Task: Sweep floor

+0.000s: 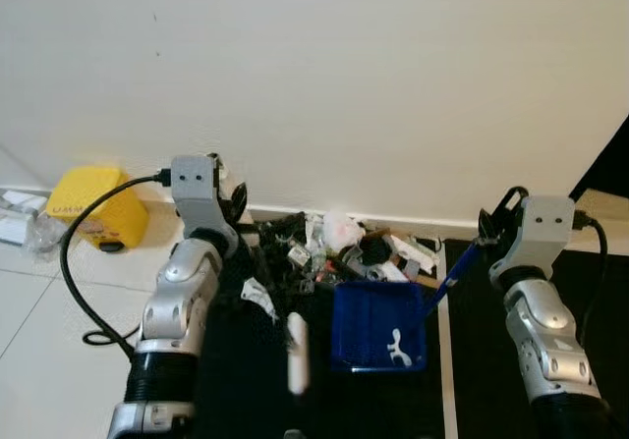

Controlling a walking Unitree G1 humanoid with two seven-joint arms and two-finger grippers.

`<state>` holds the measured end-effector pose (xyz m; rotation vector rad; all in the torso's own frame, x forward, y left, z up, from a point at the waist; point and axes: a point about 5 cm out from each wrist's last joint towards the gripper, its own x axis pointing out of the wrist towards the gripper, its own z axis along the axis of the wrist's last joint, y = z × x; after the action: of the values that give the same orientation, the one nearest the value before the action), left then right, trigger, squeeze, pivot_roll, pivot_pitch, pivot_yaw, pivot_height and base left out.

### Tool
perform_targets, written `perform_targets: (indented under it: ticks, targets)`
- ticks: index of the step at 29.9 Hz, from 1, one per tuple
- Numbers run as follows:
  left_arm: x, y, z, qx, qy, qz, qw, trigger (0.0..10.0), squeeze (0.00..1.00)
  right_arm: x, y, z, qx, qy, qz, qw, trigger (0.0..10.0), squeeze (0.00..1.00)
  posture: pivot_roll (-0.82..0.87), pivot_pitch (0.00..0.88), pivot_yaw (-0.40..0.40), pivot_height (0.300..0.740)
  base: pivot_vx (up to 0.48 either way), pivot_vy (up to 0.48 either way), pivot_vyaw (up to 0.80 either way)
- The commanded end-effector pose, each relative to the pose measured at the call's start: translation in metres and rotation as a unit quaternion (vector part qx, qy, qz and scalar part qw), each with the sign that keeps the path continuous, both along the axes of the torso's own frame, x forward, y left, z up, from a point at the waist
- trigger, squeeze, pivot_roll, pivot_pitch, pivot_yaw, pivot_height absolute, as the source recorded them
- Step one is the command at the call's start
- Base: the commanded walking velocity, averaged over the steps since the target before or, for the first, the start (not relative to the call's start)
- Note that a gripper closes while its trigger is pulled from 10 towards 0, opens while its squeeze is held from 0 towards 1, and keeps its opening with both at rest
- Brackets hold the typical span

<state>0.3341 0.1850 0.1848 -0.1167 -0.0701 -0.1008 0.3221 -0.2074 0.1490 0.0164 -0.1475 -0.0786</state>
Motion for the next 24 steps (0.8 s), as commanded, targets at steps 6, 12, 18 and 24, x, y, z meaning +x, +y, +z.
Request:
perform_targets:
  ticks: [6, 12, 18, 24]
  targets:
    - [-0.006, 0.009, 0.016, 0.059, -0.041, 0.033, 0.997, 10.0, 0.00, 0.002, 0.011, 0.040, 0.009, -0.082, 0.030, 0.996, 10.0, 0.00, 0.00, 0.131, 0.068, 0.740, 0.000, 0.000, 0.00]
    - [-0.008, 0.020, 0.019, 0.055, -0.035, 0.064, 0.996, 10.0, 0.00, 0.003, 0.010, 0.039, 0.047, -0.085, 0.024, 0.995, 10.0, 0.00, 0.00, 0.130, 0.073, 0.740, 0.000, 0.000, 0.00]
    - [-0.009, 0.014, 0.020, 0.051, -0.028, 0.066, 0.996, 10.0, 0.00, -0.002, 0.012, 0.029, 0.066, -0.070, 0.017, 0.995, 10.0, 0.00, -0.02, 0.144, 0.076, 0.740, 0.000, 0.000, 0.00]
    - [-0.011, 0.015, 0.020, 0.060, -0.036, 0.081, 0.994, 10.0, 0.00, -0.006, 0.019, 0.017, 0.059, -0.046, 0.038, 0.996, 10.0, 0.00, -0.01, 0.160, 0.038, 0.740, 0.000, 0.000, 0.00]
